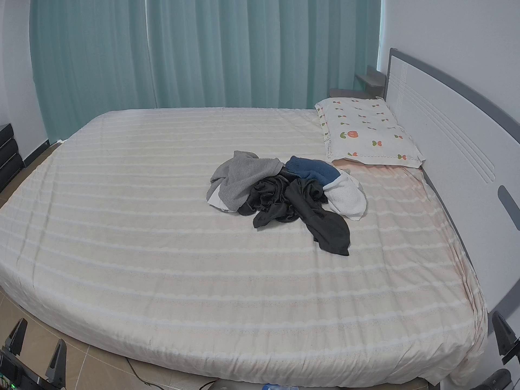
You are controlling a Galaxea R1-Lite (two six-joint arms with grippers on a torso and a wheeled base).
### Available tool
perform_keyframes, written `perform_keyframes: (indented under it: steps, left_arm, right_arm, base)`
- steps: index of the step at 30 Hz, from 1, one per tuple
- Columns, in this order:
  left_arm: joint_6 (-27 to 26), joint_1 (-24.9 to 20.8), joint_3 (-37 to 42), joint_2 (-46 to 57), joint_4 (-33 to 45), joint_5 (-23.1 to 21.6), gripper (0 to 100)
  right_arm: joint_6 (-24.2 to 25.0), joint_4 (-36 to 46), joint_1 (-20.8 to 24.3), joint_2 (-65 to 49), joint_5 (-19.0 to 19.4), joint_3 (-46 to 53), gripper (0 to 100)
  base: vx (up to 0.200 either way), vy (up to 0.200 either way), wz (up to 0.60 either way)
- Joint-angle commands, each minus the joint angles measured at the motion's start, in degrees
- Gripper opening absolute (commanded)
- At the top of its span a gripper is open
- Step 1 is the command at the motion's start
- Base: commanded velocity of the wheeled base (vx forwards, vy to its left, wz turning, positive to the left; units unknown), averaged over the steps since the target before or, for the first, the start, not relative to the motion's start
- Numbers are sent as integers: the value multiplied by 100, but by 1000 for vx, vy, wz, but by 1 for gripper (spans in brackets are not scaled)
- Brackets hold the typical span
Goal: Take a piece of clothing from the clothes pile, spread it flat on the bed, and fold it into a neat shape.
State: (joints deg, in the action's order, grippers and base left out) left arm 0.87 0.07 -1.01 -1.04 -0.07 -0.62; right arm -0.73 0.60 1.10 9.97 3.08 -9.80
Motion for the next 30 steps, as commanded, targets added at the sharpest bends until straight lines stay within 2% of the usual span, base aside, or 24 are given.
perform_keyframes:
  steps: [1,2,3,6,10,13,15,18,22,27,30]
  left_arm:
    - [1,1,92,95,-1,1,100]
    - [1,1,92,95,-1,1,100]
    - [1,1,92,95,-1,1,100]
    - [1,1,92,86,-1,1,100]
    - [1,1,92,86,-1,1,100]
    - [1,1,92,95,-1,1,100]
    - [1,1,92,95,-1,1,100]
    - [1,1,92,95,-1,1,100]
    - [1,1,92,95,-1,1,100]
    - [1,1,92,95,-1,1,100]
    - [1,1,92,95,-1,1,100]
  right_arm:
    - [91,-244,268,3011,403,-672,100]
    - [91,-244,268,3011,403,-672,100]
    - [108,-754,295,4215,395,-778,100]
    - [205,-1624,356,5814,377,-1024,100]
    - [442,-2943,998,7493,245,-1208,100]
    - [794,-3593,1323,8557,-194,-1692,100]
    - [1189,-4041,1516,9734,-722,-2465,100]
    - [1541,-4094,1587,10657,-871,-3274,100]
    - [1646,-4032,1578,11641,-932,-4267,100]
    - [1813,-3962,1692,12731,-1381,-5427,100]
    - [2033,-3830,1718,13276,-1495,-6157,100]
  base:
    - [0,0,0]
    - [0,0,0]
    - [0,0,0]
    - [0,0,0]
    - [0,0,0]
    - [0,0,0]
    - [0,0,0]
    - [0,0,0]
    - [0,0,0]
    - [0,0,0]
    - [0,0,0]
